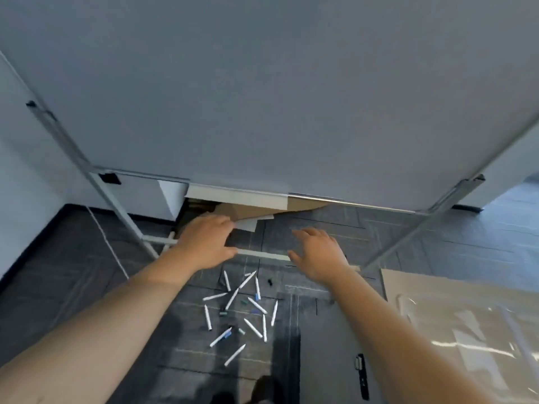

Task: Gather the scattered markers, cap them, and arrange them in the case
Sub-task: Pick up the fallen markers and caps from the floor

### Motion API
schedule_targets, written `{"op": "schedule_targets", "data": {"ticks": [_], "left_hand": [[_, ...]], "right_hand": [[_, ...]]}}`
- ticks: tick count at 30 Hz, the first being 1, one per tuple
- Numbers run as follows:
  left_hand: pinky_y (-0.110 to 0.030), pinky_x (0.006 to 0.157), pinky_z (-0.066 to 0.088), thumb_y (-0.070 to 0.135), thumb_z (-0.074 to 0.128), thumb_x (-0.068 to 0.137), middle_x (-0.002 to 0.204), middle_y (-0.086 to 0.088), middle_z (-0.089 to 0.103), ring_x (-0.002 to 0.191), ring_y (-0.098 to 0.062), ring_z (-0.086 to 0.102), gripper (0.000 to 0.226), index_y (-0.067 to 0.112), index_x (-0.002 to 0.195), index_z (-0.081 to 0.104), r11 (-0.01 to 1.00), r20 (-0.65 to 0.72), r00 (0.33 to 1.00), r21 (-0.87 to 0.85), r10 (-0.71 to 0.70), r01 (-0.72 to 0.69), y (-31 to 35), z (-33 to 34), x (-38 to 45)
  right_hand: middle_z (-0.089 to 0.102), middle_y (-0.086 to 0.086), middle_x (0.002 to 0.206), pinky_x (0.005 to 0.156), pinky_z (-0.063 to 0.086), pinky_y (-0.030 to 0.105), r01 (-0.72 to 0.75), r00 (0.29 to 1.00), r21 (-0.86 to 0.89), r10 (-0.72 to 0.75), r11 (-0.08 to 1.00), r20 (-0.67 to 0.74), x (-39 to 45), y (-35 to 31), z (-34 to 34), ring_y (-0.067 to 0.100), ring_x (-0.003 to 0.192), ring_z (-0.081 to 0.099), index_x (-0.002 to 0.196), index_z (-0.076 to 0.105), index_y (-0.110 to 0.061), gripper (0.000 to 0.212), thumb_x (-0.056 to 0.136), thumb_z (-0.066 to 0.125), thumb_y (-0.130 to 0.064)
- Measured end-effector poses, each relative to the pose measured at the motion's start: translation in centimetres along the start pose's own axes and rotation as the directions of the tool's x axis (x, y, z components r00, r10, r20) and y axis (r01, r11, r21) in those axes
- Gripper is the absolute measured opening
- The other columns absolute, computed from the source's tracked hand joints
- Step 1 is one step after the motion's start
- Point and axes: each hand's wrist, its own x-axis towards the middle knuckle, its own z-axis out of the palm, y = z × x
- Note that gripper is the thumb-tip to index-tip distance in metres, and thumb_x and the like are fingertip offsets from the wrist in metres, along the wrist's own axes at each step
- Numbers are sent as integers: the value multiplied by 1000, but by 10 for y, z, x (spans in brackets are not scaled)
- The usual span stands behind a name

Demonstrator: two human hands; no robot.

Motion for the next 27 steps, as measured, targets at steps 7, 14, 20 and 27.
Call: {"op": "schedule_targets", "data": {"ticks": [7,14,20,27], "left_hand": [[-32,106,31,43,47,90,139,-4,43,129,-20,38,55,11,134,40,975,67,975,-61,-211,215,-56,100,2],[-37,105,35,43,45,91,135,-5,47,124,-22,43,50,10,128,45,965,137,959,-54,-249,258,-104,236,36],[-36,108,32,42,46,91,141,-5,41,130,-22,37,53,11,133,41,963,153,955,-52,-252,263,-140,378,93],[-36,107,31,42,46,90,140,-3,41,129,-21,37,53,13,134,39,971,166,960,-36,-226,235,-174,523,168]], "right_hand": [[39,9,143,108,29,37,198,966,-71,-182,978,186,82,-25,86,27,132,34,138,35,-11,47,95,41,-29],[43,12,139,104,33,40,229,934,-119,-184,966,307,169,-20,219,30,128,38,137,37,-10,47,95,41,-29],[43,12,136,102,33,39,248,921,-163,-180,955,347,250,7,354,30,127,38,133,41,-9,43,95,41,-29],[36,12,144,108,31,41,235,922,-166,-165,958,350,335,40,486,30,133,34,141,32,-12,51,94,42,-29]]}}
